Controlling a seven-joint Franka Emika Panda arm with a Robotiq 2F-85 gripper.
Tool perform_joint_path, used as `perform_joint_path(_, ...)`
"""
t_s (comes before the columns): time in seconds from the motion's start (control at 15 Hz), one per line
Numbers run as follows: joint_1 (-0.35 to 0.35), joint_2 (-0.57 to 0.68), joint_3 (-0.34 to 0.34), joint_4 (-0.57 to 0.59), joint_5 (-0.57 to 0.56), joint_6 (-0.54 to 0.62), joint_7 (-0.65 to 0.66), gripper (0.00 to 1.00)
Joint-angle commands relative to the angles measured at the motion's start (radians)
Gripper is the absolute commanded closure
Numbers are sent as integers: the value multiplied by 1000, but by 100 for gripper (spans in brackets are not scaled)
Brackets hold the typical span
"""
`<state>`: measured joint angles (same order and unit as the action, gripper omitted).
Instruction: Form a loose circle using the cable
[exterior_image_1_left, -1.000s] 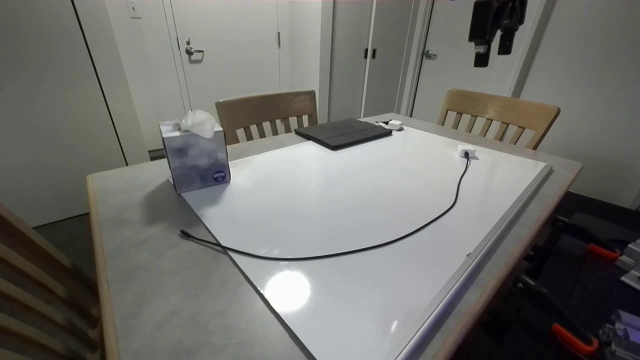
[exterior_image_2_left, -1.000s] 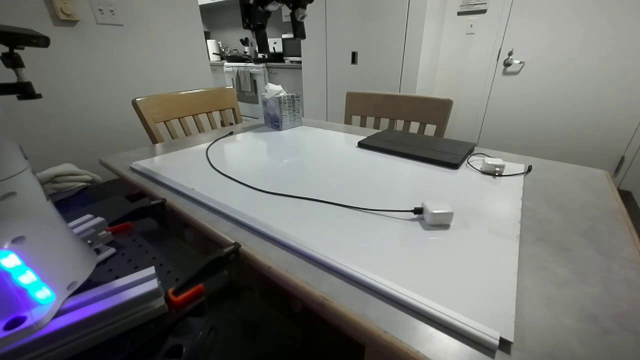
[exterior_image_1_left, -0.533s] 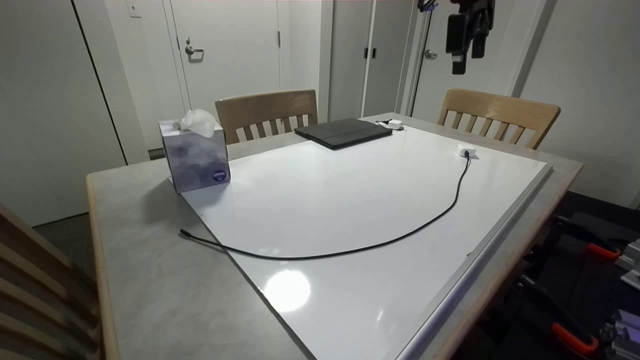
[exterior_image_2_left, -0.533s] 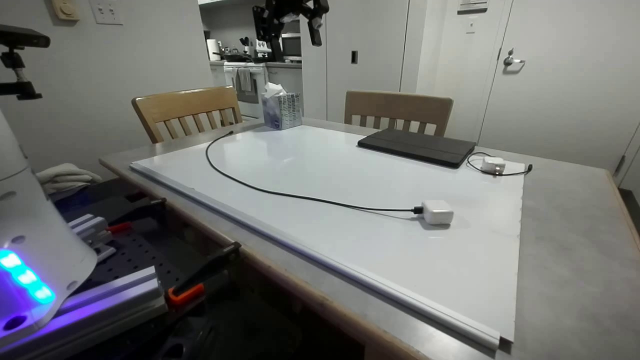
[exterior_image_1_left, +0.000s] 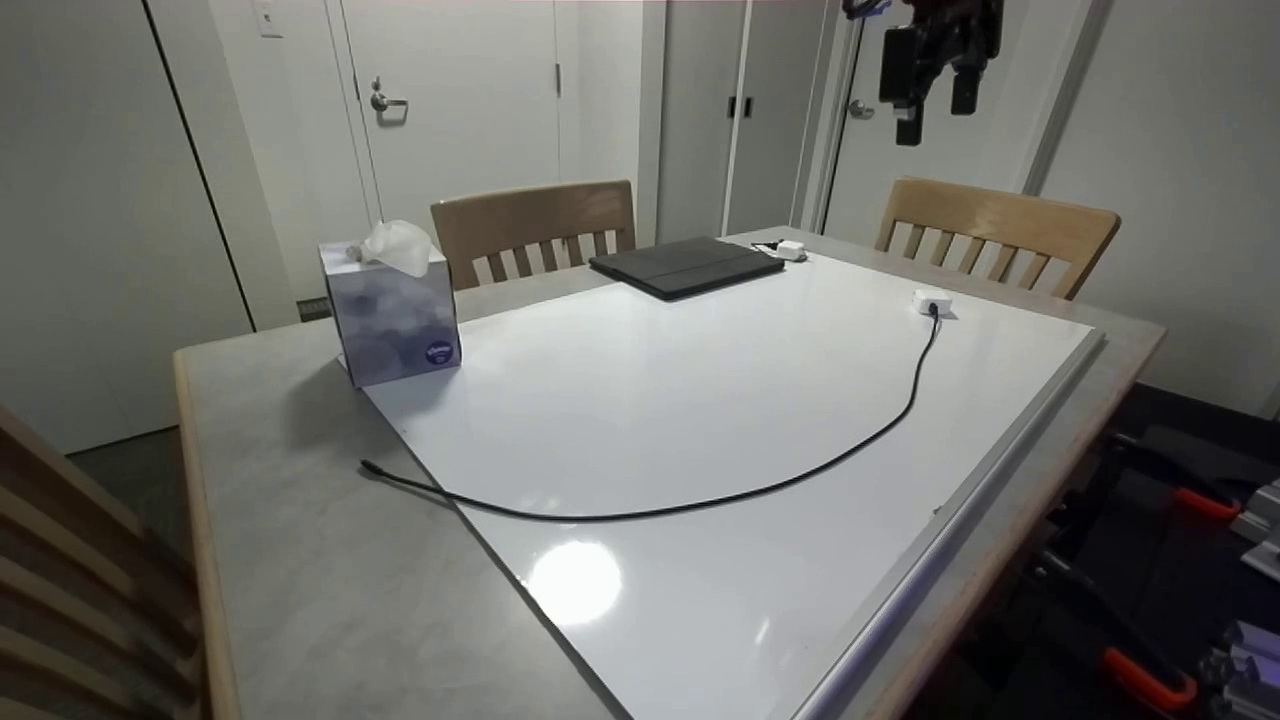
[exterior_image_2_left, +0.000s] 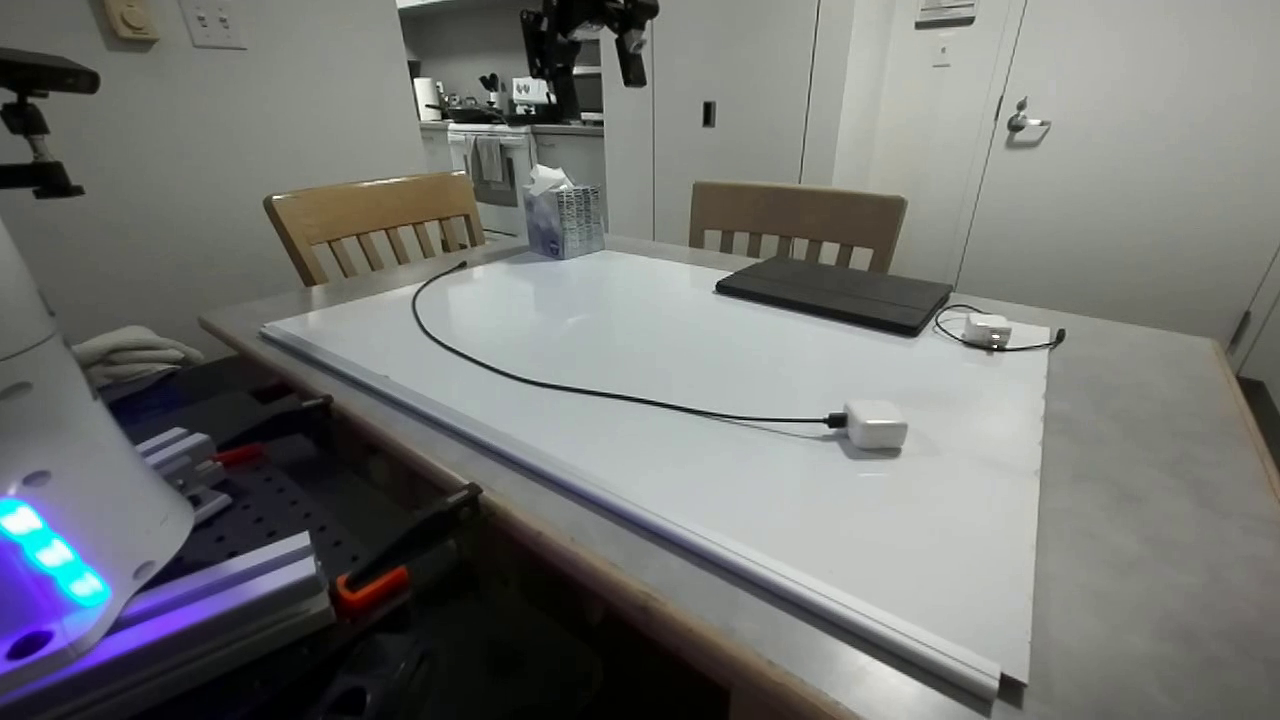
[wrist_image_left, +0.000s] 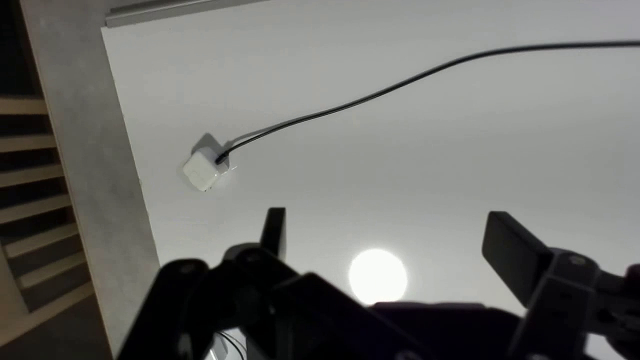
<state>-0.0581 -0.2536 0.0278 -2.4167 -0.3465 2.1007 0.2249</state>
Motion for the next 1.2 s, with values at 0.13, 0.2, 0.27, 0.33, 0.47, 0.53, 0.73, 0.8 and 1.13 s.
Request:
perform_joint_path(0.13,-59,22,-46,12,26,74,205,0)
perform_joint_path(0.2,-73,26,-57,13,25,87,242,0)
perform_joint_path(0.27,-91,34,-70,17,20,101,276,0)
perform_joint_path(0.33,-110,43,-83,21,15,114,310,0)
perform_joint_path(0.47,-148,59,-106,26,10,137,379,0)
perform_joint_path(0.53,-166,74,-119,33,8,151,413,0)
perform_joint_path(0.73,-168,49,-134,14,8,131,392,0)
perform_joint_path(0.8,-173,65,-148,19,8,131,385,0)
perform_joint_path(1.13,-175,105,-156,39,-2,130,395,0)
